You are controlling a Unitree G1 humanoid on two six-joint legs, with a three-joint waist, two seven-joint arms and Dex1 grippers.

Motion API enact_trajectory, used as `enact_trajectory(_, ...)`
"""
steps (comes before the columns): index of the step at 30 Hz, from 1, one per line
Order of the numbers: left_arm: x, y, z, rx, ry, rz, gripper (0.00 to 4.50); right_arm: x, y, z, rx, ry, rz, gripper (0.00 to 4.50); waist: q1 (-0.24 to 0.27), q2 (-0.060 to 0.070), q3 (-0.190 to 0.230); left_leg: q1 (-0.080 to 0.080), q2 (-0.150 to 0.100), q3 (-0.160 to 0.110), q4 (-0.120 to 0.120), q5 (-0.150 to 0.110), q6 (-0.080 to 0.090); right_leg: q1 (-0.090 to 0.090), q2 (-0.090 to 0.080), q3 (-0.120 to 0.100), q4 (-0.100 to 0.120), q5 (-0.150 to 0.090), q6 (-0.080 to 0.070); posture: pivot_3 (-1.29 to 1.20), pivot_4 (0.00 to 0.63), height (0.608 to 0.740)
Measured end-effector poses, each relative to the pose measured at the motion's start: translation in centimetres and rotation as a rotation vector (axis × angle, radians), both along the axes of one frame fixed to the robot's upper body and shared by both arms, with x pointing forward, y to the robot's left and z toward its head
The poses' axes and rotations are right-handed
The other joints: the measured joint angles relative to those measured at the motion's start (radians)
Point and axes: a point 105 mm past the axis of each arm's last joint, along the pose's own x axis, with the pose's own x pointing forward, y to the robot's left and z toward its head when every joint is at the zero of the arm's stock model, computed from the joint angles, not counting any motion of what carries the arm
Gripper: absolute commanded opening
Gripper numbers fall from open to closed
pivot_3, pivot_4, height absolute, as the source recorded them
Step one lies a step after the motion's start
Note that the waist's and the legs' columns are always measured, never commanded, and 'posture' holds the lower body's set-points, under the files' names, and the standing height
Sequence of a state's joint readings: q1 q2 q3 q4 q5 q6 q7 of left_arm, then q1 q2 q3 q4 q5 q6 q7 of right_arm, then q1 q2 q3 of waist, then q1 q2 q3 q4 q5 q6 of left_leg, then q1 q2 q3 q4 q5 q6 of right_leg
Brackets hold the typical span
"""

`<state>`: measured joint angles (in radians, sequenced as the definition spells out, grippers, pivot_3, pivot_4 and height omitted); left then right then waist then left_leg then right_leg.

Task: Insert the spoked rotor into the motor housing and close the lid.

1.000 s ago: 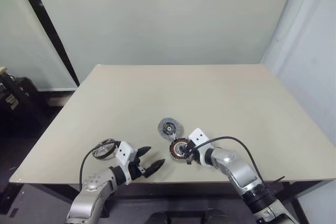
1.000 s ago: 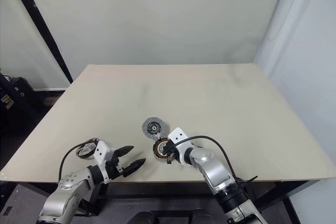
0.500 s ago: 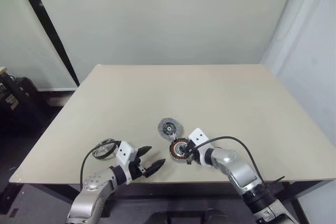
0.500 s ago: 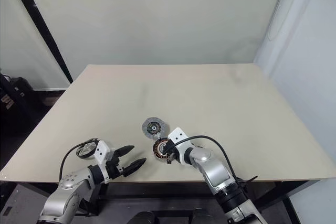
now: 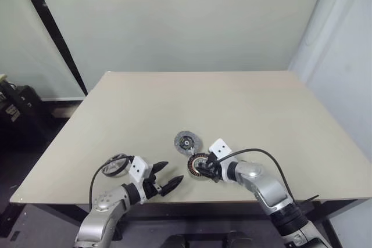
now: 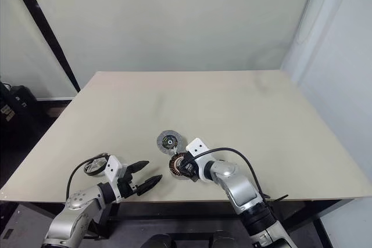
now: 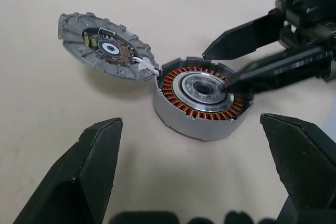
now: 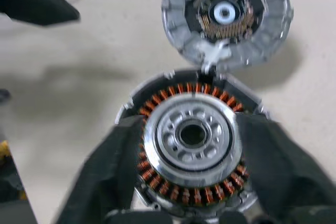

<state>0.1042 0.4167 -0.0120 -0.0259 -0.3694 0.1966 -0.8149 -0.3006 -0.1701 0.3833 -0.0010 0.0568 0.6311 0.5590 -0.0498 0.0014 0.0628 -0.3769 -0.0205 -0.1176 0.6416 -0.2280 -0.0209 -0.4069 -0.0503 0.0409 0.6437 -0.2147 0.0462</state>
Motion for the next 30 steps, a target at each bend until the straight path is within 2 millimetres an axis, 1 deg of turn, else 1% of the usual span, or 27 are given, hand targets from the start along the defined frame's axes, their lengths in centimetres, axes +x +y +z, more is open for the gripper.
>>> enact_trajectory(3, 0.0, 0.0, 0.0, 0.0, 0.0, 0.001, 4.5, 0.1, 0.1, 0.1, 0.007, -0.006, -0.009, 1.13, 0.0, 0.0, 0.0, 0.0, 0.0, 0.0, 0.0, 0.0, 0.0, 0.0, 0.0, 0.0, 0.0, 0.0, 0.0, 0.0, 0.0, 0.74)
enact_trajectory(4, 0.0, 0.0, 0.0, -0.001, 0.001, 0.002, 4.5, 0.1, 0.2, 0.0, 0.008, -0.005, -0.012, 0.86, 0.0, 0.0, 0.0, 0.0, 0.0, 0.0, 0.0, 0.0, 0.0, 0.0, 0.0, 0.0, 0.0, 0.0, 0.0, 0.0, 0.0, 0.74)
enact_trajectory(6, 0.0, 0.0, -0.1, -0.004, 0.003, 0.01, 4.5, 0.2, 0.2, -0.6, 0.0, 0.006, -0.02, 0.1, 0.0, 0.0, 0.0, 0.0, 0.0, 0.0, 0.0, 0.0, 0.0, 0.0, 0.0, 0.0, 0.0, 0.0, 0.0, 0.0, 0.0, 0.74)
enact_trajectory(10, 0.0, 0.1, -0.2, -0.004, 0.006, 0.019, 4.5, 0.1, 0.1, -2.0, -0.035, 0.027, -0.025, 0.05, 0.0, 0.0, 0.0, 0.0, 0.0, 0.0, 0.0, 0.0, 0.0, 0.0, 0.0, 0.0, 0.0, 0.0, 0.0, 0.0, 0.0, 0.74)
enact_trajectory(17, -0.5, 1.2, -0.7, -0.026, 0.028, 0.106, 4.5, 0.2, -0.1, -2.0, -0.032, 0.017, -0.016, 0.05, 0.0, 0.0, 0.0, 0.0, 0.0, 0.0, 0.0, 0.0, 0.0, 0.0, 0.0, 0.0, 0.0, 0.0, 0.0, 0.0, 0.0, 0.74)
enact_trajectory(20, -0.9, 1.8, -0.7, -0.07, 0.047, 0.176, 4.5, 0.3, -0.3, -0.9, 0.008, 0.003, -0.005, 0.64, 0.0, 0.0, 0.0, 0.0, 0.0, 0.0, 0.0, 0.0, 0.0, 0.0, 0.0, 0.0, 0.0, 0.0, 0.0, 0.0, 0.0, 0.74)
enact_trajectory(23, -1.6, 2.3, -0.6, -0.118, 0.062, 0.238, 4.5, 0.4, -0.2, 0.7, 0.062, -0.03, 0.013, 1.67, 0.0, 0.0, 0.0, 0.0, 0.0, -0.001, 0.0, 0.0, 0.0, -0.001, 0.0, 0.0, 0.0, 0.0, 0.0, 0.0, 0.0, 0.74)
enact_trajectory(24, -1.8, 2.4, -0.4, -0.139, 0.068, 0.262, 4.5, 0.3, -0.1, 1.1, 0.077, -0.039, 0.017, 1.94, 0.0, 0.0, 0.0, 0.0, 0.001, -0.001, 0.0, 0.0, 0.0, -0.001, 0.0, -0.001, 0.0, 0.0, 0.0, 0.0, 0.0, 0.74)
enact_trajectory(26, -2.7, 3.0, -0.3, -0.202, 0.089, 0.337, 4.5, 0.1, -0.1, 2.0, 0.11, -0.062, 0.032, 2.79, 0.0, 0.0, 0.0, 0.0, 0.001, 0.0, 0.0, -0.001, -0.001, -0.001, -0.001, 0.0, 0.0, 0.0, 0.0, 0.0, 0.0, 0.74)
enact_trajectory(27, -3.1, 3.3, -0.4, -0.223, 0.104, 0.368, 4.5, 0.0, -0.3, 2.1, 0.119, -0.067, 0.036, 3.07, 0.0, 0.0, 0.0, 0.0, 0.001, 0.0, 0.0, -0.001, -0.001, -0.001, -0.001, 0.0, -0.001, 0.0, 0.0, 0.0, 0.0, 0.74)
enact_trajectory(30, -4.5, 4.7, -0.9, -0.3, 0.169, 0.498, 4.5, -0.5, -1.1, 2.0, 0.114, -0.069, 0.045, 4.19, 0.0, 0.0, 0.001, -0.001, 0.001, -0.001, 0.0, -0.003, -0.005, -0.002, -0.001, -0.001, -0.002, 0.0, 0.0, 0.0, 0.0, 0.74)
